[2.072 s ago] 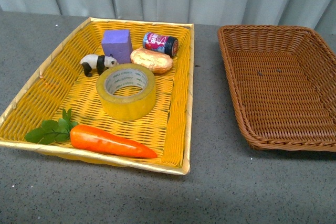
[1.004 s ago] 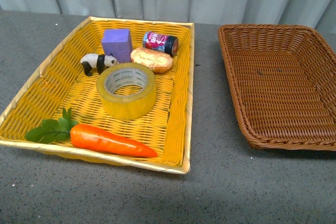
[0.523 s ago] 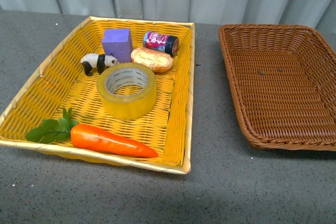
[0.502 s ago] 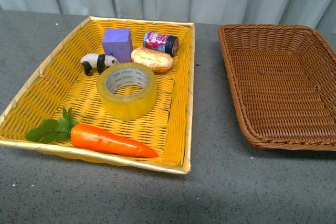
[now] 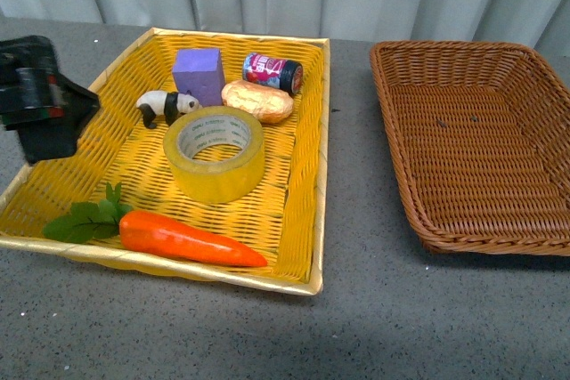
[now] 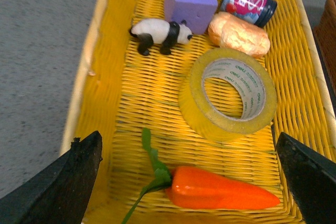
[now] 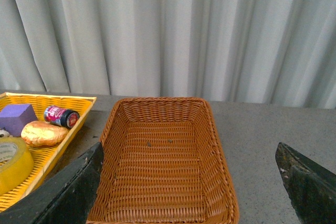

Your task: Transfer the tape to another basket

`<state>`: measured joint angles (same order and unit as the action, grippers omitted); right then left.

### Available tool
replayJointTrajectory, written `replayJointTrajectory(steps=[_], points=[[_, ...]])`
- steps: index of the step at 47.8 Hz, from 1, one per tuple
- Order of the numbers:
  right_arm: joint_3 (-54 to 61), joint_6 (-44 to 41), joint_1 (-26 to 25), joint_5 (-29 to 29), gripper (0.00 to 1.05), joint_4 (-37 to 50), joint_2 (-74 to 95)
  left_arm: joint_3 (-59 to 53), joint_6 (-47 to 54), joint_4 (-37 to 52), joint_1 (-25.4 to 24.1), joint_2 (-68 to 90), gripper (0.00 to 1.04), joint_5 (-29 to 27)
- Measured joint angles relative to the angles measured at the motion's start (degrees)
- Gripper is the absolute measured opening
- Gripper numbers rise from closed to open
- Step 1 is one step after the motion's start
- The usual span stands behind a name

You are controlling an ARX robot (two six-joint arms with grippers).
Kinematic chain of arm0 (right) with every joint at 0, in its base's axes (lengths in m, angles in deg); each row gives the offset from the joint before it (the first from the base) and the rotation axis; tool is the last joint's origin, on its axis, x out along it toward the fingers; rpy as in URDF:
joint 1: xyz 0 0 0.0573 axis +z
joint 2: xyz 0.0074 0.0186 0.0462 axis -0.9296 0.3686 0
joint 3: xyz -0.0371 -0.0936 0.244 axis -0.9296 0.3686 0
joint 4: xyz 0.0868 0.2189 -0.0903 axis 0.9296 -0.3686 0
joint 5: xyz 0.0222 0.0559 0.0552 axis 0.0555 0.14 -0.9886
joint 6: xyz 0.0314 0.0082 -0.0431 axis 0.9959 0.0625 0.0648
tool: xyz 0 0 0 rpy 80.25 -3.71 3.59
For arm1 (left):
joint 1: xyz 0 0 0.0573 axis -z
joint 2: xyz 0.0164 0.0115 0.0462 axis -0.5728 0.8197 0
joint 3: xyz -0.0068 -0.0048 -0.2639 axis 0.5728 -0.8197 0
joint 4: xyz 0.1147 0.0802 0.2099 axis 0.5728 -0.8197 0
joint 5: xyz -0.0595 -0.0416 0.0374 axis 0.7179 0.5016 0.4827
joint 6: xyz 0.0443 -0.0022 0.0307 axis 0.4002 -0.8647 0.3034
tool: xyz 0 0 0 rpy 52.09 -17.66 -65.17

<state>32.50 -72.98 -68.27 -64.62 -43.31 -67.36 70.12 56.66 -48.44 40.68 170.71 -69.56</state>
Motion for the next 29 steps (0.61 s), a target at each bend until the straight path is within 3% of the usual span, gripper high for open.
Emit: replayJointTrajectory(steps=[14,29], points=[[0.0,0.0,0.0,0.0,0.96,0.0,0.0,16.6,1.7,-3.7,-1.3,20.3,0.98,2.5],[0.0,0.0,0.0,0.0,0.96,0.0,0.0,22.8,5.2,-5.0,0.6,28.0,0.98,2.9]])
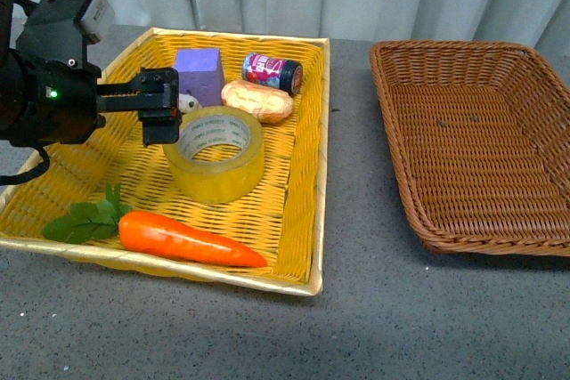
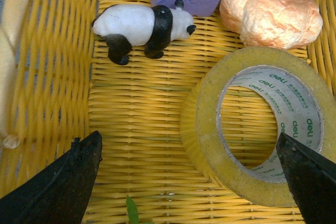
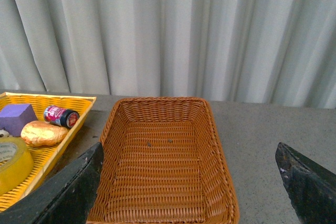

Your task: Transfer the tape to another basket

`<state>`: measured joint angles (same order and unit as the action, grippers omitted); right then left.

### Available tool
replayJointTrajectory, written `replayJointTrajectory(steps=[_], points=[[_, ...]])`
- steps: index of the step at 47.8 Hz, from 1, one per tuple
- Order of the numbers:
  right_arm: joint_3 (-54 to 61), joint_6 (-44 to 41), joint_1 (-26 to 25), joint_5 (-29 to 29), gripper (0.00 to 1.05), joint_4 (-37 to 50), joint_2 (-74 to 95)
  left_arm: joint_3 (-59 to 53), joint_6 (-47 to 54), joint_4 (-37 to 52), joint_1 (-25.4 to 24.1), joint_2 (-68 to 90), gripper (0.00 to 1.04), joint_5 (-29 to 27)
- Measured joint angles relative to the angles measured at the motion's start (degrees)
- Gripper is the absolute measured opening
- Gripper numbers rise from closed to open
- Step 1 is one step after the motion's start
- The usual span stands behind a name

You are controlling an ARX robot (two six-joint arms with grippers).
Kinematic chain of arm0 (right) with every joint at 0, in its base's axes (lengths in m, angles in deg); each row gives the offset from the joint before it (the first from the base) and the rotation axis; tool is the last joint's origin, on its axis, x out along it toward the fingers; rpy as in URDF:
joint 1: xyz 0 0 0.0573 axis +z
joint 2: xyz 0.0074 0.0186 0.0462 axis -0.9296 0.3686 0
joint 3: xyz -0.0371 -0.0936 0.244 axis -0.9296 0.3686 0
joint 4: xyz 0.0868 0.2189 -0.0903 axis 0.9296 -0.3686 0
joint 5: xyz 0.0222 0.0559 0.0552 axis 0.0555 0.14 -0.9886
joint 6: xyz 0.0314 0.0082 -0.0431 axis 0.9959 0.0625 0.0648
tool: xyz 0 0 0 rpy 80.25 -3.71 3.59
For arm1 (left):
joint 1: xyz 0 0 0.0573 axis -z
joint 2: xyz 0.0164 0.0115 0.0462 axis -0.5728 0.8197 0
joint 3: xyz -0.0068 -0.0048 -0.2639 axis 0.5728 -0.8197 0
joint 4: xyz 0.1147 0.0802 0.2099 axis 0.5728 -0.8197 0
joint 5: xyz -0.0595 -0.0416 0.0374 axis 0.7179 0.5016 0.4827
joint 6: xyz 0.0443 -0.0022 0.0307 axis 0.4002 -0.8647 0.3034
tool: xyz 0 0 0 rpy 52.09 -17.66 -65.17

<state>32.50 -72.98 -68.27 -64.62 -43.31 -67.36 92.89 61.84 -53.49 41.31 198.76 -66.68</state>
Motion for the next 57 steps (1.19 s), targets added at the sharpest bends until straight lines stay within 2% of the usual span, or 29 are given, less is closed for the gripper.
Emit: replayJointTrajectory(steps=[27,49,57], points=[[0.0,0.0,0.0,0.0,0.96,0.0,0.0,7.5,-1.8,-6.1,2.4,7.5,0.98,-2.9],[0.0,0.0,0.0,0.0,0.96,0.0,0.0,14.2,-5.7,-14.3,2.4,10.6,0.98,-1.5],[0.0,0.0,0.0,0.0,0.96,0.0,0.0,14.4,-4.7,-14.2,2.5,10.6,0.64,-1.8]])
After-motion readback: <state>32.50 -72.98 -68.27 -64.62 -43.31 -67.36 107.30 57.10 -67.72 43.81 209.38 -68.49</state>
